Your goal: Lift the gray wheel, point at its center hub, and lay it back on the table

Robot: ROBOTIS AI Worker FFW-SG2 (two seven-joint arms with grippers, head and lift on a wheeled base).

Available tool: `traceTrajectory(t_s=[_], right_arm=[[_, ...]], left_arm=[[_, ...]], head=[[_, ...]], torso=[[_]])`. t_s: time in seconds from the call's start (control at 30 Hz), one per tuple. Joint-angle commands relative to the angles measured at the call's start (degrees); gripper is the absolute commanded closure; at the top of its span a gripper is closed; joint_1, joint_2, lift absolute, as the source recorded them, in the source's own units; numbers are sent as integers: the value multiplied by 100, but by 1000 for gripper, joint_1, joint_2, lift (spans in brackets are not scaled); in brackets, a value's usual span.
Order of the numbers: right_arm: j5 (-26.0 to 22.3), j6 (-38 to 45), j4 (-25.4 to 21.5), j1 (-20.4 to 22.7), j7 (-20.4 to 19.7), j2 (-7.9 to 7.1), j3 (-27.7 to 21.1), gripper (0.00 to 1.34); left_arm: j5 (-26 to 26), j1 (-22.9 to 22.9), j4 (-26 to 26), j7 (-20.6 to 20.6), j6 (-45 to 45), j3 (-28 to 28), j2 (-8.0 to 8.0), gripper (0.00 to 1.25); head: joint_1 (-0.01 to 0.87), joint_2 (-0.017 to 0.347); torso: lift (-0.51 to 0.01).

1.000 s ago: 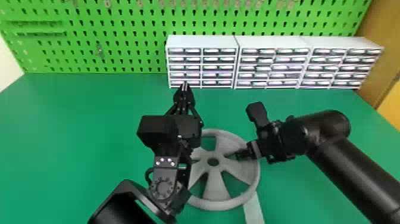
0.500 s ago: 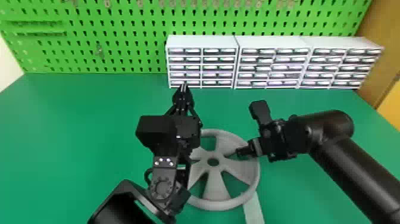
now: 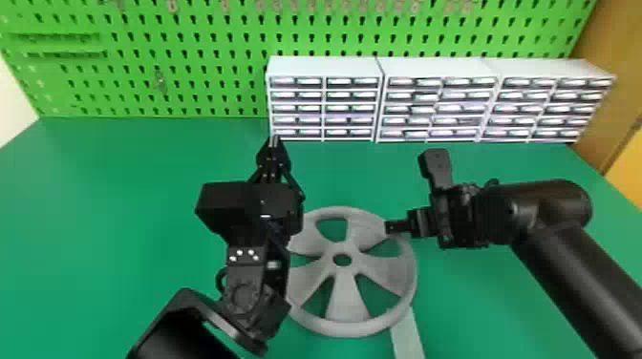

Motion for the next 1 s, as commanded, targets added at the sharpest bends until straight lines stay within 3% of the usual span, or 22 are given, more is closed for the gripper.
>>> traceTrajectory(t_s=[0.0, 0.23, 0.67, 0.8, 0.97], right_arm=[[388, -446, -89, 121, 339, 35, -262, 99], [1012, -1431, -484, 419, 796, 96, -596, 98], [1399, -3057, -1109, 929, 1113, 237, -1097, 99], [1416, -3628, -1117, 1070, 1236, 298, -1176, 99], [1416, -4278, -1117, 1246, 1271, 377, -1229, 99]], left_arm=[[6, 68, 0, 0, 2, 221, 3, 1133], [41, 217, 0, -97, 11, 722, 3, 1113], [120, 349, 52, -1222, 740, 1908, -6, 1055], [181, 305, 175, -1696, 916, 2260, -14, 917], [173, 270, 378, -1995, 960, 2506, -58, 800]], head=[[692, 48], [692, 48], [692, 48], [692, 48], [692, 48]], torso=[[-96], [-96], [-96], [-96], [-96]])
